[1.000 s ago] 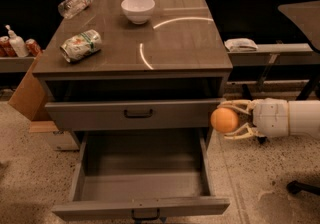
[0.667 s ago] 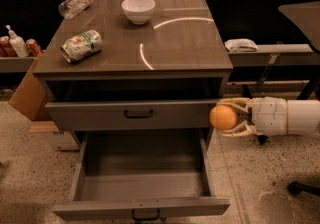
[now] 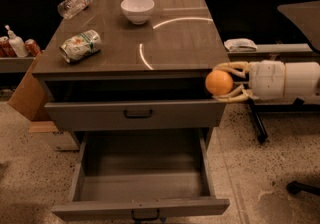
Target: Pick orange from middle drawer and place on counter
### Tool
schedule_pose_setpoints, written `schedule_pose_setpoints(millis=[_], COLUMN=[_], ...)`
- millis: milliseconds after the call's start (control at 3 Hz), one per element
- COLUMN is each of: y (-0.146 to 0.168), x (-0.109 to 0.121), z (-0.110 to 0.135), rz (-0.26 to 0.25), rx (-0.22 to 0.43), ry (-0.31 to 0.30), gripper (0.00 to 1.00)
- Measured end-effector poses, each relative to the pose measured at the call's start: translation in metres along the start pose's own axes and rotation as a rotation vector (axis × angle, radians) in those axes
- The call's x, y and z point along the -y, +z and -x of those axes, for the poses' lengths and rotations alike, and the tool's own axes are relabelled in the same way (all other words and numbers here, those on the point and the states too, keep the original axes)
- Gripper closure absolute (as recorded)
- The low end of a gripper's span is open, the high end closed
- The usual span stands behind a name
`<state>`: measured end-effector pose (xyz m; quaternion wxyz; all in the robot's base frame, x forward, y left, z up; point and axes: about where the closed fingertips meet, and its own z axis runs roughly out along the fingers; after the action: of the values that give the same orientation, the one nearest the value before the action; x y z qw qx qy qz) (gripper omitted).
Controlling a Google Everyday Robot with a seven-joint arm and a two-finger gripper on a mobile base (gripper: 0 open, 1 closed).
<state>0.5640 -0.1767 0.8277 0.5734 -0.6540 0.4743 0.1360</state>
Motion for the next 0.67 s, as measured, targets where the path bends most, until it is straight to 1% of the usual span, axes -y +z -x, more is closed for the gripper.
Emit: schedule_pose_setpoints(millis=[333,667], y=[0.0,0.009], x=[0.044,0.075], z=[0.019,0.019], rz=[-0.031,-0.035], rx=[0.012,0.013], ry=[-0.074,-0.062], gripper=[1.0,1.0])
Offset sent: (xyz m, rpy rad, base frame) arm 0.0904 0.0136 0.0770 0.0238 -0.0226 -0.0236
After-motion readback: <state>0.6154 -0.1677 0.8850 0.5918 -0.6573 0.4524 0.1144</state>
